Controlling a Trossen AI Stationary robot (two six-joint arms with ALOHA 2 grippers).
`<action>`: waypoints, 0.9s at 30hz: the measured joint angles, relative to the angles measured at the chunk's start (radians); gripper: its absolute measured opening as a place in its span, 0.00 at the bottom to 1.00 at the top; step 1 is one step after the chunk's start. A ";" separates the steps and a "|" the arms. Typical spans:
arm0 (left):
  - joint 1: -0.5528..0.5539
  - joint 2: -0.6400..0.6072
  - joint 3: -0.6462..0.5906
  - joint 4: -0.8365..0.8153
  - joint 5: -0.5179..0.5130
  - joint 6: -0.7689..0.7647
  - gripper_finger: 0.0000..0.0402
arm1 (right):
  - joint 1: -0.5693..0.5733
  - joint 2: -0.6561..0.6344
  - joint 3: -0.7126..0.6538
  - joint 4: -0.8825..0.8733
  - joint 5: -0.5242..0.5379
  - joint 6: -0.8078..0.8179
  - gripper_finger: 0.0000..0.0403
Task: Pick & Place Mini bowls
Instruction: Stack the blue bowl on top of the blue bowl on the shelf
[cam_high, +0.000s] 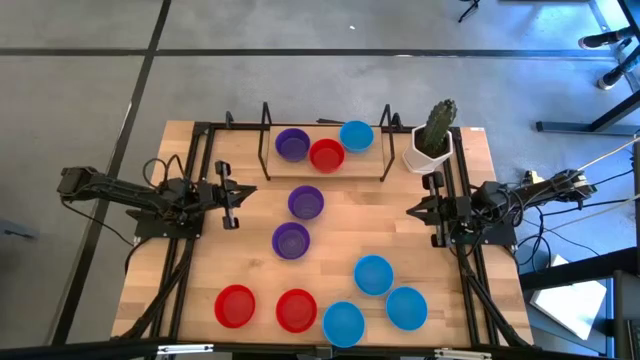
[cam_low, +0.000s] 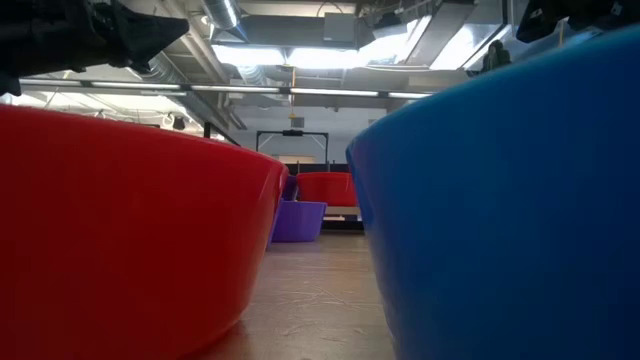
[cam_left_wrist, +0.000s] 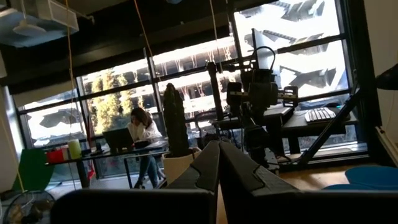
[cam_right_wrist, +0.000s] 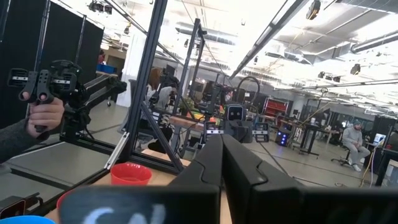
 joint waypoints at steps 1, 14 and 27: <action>0.000 0.000 0.000 0.000 0.000 0.000 0.01 | 0.000 0.000 0.000 0.000 0.000 0.000 0.02; 0.000 0.000 0.000 0.000 -0.001 0.016 0.01 | 0.000 0.000 0.000 0.000 0.000 0.000 0.02; 0.000 0.000 0.000 -0.001 -0.001 0.007 0.01 | 0.000 0.000 0.001 0.000 0.000 0.000 0.02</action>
